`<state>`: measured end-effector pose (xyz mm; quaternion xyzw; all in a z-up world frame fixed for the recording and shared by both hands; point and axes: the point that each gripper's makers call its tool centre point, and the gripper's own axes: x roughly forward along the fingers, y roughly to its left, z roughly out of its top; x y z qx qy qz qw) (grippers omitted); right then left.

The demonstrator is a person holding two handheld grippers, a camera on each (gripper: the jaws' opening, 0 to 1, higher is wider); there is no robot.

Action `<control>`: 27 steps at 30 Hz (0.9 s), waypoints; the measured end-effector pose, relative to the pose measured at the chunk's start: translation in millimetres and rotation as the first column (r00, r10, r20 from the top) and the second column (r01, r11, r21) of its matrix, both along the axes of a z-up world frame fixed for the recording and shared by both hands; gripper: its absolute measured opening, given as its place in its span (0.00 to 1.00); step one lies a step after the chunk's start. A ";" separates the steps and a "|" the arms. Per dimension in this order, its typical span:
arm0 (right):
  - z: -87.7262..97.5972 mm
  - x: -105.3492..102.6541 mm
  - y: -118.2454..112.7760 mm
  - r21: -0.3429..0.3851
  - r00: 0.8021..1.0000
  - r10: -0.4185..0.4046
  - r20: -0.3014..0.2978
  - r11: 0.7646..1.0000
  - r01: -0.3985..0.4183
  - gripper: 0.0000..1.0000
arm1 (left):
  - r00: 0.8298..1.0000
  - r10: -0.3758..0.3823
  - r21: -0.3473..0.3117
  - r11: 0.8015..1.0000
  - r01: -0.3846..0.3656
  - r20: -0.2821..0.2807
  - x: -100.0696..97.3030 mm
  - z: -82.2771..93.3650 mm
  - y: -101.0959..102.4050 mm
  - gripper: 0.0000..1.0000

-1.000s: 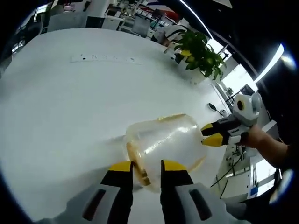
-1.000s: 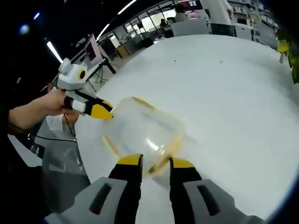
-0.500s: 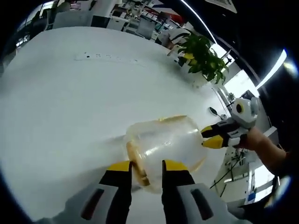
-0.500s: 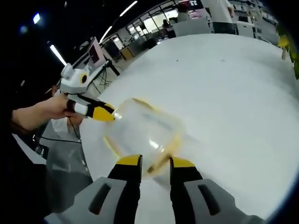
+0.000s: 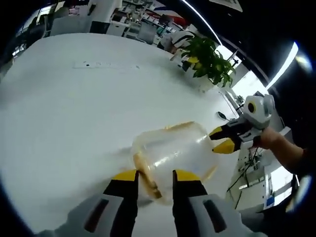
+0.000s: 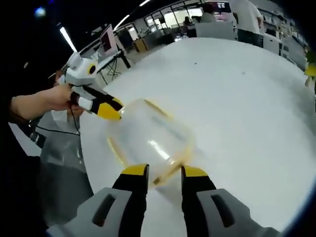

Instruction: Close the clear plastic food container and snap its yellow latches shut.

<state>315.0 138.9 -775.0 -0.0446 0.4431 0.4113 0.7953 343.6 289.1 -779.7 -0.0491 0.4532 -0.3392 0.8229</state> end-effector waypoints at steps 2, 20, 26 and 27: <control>0.6 0.1 0.9 -0.013 1.000 0.010 0.010 1.000 -0.010 0.25 | 0.998 -0.031 0.051 0.998 0.028 0.049 1.9 2.1 0.3 0.22; 11.3 5.7 3.9 -0.099 0.956 0.228 0.182 0.972 -0.213 0.32 | 0.863 -0.448 0.322 0.873 0.367 0.232 0.9 19.3 -18.0 0.26; 15.5 3.9 15.8 -0.079 0.941 0.275 0.196 0.961 -0.264 0.32 | 0.806 -0.526 0.364 0.832 0.419 0.273 2.2 24.7 -28.6 0.24; 15.8 3.2 17.4 -0.080 0.939 0.283 0.197 0.959 -0.272 0.32 | 0.801 -0.528 0.366 0.831 0.419 0.283 3.8 26.5 -29.4 0.24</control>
